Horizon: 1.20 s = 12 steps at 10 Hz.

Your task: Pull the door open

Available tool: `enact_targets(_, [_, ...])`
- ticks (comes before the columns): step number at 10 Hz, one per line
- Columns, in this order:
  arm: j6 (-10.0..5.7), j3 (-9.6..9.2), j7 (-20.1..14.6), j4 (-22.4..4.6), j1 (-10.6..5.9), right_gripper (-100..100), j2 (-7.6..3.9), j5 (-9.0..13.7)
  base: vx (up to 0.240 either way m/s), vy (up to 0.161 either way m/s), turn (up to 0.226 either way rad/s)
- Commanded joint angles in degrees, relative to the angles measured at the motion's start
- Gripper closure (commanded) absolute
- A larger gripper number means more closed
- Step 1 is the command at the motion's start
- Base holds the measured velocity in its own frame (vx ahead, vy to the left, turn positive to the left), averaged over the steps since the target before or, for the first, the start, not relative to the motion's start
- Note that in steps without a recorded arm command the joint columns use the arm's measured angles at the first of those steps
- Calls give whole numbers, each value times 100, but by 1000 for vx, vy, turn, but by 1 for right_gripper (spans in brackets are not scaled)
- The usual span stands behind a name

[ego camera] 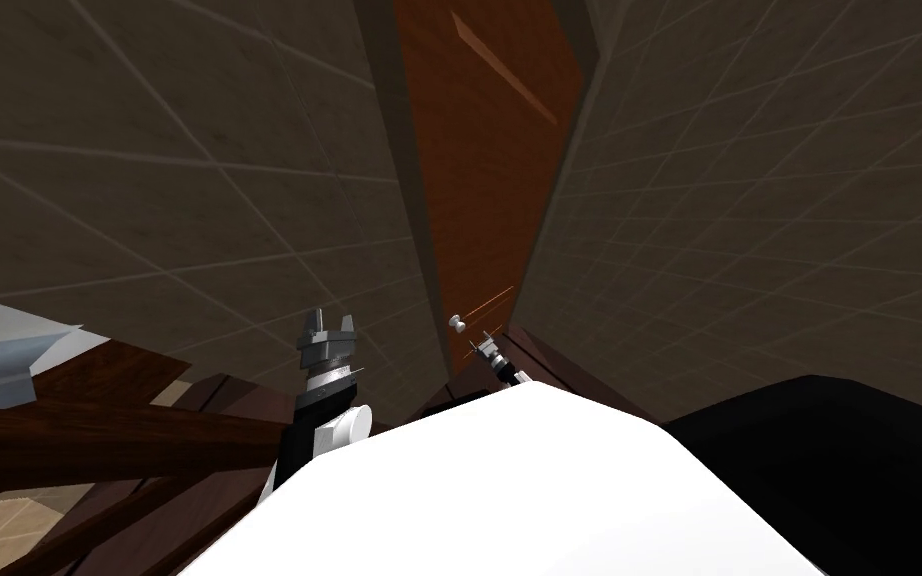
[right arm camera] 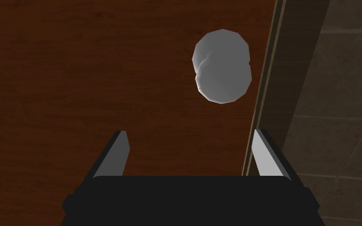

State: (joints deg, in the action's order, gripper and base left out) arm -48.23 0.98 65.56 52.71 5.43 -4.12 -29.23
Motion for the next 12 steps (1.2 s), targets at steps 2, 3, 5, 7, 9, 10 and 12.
enact_targets(2, [57, 101, 162, -260, -242, -100, 141, 35, 74, 18, 113])
enact_targets(3, [84, 132, 208, -333, -318, -100, 196, 45, 72, -6, 119])
enact_targets(5, [163, 228, 345, -549, -545, -100, 404, 72, 106, -26, 257])
enact_targets(7, [152, 236, 347, -574, -565, -100, 413, 76, 69, -50, 161])
enact_targets(9, [152, 236, 347, -574, -565, 100, 413, 76, -35, 7, -22])
enact_targets(10, [152, 236, 347, -574, -565, 100, 413, 76, -9, 18, -21])
enact_targets(12, [152, 236, 347, -574, -565, 100, 413, 76, 0, 0, 0])
